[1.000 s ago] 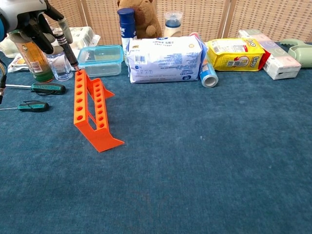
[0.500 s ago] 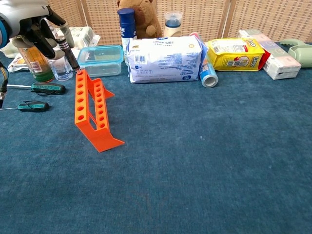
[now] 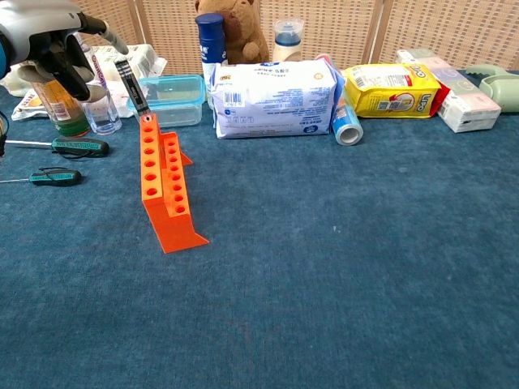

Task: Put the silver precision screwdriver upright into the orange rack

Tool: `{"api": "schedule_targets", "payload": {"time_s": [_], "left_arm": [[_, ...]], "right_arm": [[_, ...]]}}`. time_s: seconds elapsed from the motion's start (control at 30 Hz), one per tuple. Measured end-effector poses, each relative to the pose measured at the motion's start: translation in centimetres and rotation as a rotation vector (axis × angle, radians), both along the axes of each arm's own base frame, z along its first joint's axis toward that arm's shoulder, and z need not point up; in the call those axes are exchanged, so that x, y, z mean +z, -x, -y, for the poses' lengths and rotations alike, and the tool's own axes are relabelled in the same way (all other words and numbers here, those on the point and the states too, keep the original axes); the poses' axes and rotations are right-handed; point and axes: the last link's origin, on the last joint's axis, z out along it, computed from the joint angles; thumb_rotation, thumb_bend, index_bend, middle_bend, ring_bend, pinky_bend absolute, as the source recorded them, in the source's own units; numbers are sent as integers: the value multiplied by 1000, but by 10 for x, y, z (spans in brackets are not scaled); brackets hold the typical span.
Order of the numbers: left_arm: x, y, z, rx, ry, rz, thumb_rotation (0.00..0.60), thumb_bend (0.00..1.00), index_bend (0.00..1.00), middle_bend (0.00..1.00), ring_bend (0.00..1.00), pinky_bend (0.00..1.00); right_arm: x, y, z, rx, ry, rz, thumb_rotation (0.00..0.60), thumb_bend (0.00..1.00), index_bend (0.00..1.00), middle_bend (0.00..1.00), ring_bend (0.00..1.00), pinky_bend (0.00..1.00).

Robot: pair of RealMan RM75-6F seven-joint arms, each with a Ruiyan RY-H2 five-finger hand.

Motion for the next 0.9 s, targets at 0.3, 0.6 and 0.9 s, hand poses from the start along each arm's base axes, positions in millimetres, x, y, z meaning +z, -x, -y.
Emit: {"api": "schedule_targets", "payload": {"time_s": [0.3, 0.6, 0.9], "left_arm": [[9, -8, 4, -61, -21, 51, 600, 406, 117, 972, 969, 931], [24, 7, 9, -55, -25, 59, 600, 378, 114, 972, 969, 931], [16, 35, 8, 5, 53, 93, 600, 378, 113, 967, 969, 931]], "right_arm": [[0, 0, 0, -1, 0, 1, 600, 1, 26, 0, 0, 0], [-1, -1, 0, 0, -3, -1, 600, 0, 26, 0, 0, 0], [-4, -1, 0, -2, -6, -11, 600, 0, 26, 0, 0, 0]]}}
